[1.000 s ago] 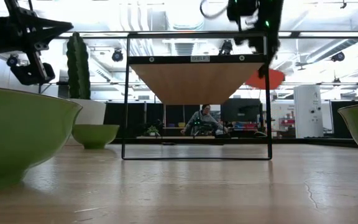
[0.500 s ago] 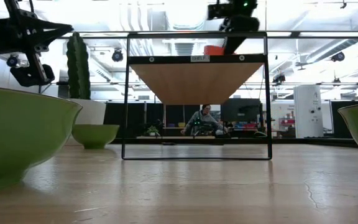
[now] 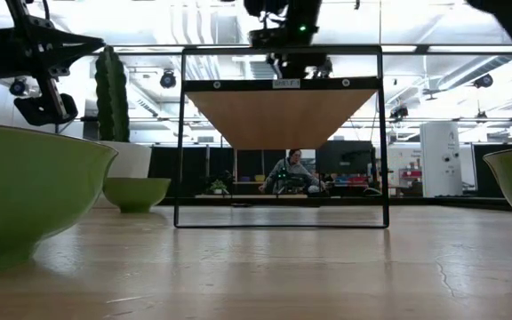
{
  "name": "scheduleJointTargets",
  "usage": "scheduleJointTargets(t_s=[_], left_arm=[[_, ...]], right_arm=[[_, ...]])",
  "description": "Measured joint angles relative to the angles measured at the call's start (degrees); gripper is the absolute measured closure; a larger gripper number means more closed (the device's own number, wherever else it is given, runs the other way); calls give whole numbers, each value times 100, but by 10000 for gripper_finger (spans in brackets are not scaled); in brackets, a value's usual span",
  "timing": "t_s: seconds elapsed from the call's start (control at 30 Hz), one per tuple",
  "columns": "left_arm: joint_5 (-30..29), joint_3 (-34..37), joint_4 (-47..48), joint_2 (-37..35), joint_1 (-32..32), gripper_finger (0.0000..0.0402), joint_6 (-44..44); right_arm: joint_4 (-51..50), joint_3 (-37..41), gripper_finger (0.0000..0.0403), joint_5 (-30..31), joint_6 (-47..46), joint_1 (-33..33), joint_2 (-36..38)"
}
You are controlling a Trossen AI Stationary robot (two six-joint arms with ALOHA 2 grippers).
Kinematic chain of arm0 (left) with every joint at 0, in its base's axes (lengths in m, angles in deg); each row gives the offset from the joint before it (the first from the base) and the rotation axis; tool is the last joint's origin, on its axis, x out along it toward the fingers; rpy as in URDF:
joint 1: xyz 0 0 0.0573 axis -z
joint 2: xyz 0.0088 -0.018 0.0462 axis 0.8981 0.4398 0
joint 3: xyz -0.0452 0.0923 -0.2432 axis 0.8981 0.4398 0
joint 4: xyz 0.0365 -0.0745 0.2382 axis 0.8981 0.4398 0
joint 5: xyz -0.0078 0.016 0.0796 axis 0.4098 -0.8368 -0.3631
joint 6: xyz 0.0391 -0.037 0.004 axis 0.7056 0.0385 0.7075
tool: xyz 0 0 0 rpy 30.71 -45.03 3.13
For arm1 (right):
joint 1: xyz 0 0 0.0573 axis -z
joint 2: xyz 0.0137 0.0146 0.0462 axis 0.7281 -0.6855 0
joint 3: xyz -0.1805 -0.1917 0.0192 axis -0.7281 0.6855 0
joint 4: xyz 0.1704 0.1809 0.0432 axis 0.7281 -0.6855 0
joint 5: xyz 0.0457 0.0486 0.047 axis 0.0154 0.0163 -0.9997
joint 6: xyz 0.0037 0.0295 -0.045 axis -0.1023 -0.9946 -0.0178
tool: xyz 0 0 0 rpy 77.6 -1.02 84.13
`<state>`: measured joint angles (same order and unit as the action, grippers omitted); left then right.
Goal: Pick & Place Mini bowls
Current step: Put the light orange bowl on the shelf
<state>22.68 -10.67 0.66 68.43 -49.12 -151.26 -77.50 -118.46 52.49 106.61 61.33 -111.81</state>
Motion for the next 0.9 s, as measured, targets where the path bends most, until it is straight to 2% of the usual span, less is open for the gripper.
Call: scheduleJointTargets(t_s=[0.2,0.33,0.9], left_arm=[[0,0,-1,0,-2,401,-3],[0,0,-1,0,0,401,-5],[0,0,-3,-1,-2,401,-1]], right_arm=[[-540,-797,394,-19,81,7,-643],[-662,-1007,394,-158,12,46,-787],[-804,-993,394,-207,-483,271,-777]])
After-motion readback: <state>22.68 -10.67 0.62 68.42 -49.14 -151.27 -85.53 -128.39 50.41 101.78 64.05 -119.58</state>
